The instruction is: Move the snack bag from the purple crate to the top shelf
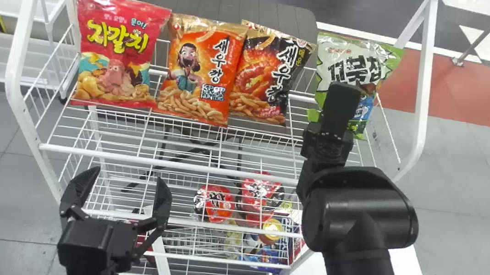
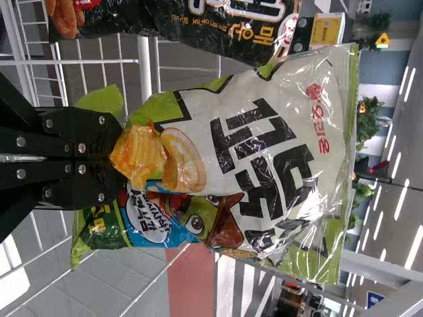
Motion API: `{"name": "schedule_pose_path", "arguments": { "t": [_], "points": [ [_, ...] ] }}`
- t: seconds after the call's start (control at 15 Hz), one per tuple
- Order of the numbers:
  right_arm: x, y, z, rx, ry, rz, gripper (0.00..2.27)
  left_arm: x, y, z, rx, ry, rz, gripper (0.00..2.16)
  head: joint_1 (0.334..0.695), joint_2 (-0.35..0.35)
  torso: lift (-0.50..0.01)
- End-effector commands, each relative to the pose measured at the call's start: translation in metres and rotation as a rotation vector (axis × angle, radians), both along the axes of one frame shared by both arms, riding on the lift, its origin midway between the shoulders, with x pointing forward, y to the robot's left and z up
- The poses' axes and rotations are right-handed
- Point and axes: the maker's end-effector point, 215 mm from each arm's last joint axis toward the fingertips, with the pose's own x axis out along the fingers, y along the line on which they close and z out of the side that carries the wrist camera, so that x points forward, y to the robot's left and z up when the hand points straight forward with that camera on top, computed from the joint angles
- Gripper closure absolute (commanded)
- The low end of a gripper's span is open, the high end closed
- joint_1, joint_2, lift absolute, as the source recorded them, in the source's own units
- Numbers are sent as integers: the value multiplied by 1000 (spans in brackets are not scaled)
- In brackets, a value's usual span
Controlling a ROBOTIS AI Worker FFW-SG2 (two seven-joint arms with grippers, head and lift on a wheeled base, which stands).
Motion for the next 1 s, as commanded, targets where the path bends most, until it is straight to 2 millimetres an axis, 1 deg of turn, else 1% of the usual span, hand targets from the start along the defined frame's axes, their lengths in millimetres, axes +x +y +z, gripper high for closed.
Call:
{"name": "schedule_pose_path", "arguments": {
  "t": [0.0, 0.27, 0.67, 0.93],
  "points": [
    [3, 1, 2, 20, -24, -3, 1848, -2, -1, 1, -2, -3, -1, 33, 695, -175, 0],
    [11, -4, -4, 15, -19, -23, 1848, -4, 2, -1, 2, 0, 0, 33, 695, -179, 0],
    [27, -6, -1, 8, -17, -27, 1845, -4, 2, -3, 3, 2, 0, 33, 695, -178, 0],
    [32, -6, -4, 2, -5, -27, 1841, -4, 2, -3, 3, 2, 0, 33, 695, -177, 0]
  ]
}}
